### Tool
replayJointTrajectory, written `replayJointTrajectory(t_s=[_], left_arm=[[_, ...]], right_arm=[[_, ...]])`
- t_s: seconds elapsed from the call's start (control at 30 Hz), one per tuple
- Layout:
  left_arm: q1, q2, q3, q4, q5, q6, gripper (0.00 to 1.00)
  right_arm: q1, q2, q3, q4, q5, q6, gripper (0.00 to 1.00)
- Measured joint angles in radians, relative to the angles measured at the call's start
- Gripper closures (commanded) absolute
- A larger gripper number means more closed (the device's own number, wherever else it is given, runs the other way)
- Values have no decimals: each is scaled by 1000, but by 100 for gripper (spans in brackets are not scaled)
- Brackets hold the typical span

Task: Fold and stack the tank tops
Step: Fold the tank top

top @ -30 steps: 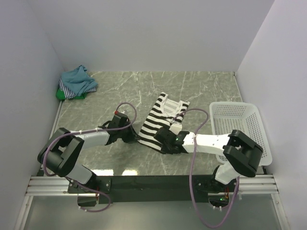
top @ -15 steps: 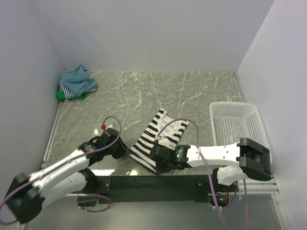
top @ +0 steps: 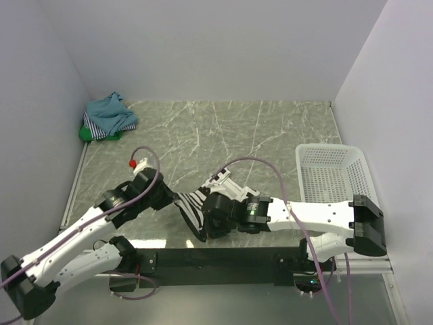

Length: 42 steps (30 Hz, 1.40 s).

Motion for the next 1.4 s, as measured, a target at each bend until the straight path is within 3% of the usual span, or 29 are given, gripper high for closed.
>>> replayJointTrajectory(t_s=[0.63,1.1,1.27,1.4], left_arm=[[23,708,460,258,65,131,99],[98,872,626,267,143,134,99],[146,809,534,285,175,129,99],[214,698,412,251,195,130,99]], right_arm=[[-526,-253,-236,111,-249,-21,100],[-732,-263,-236,134,-318,-92,100],[-704,-261,-233,159,-327,-79,100],[-570,-222,-185,177,-285,-47,100]])
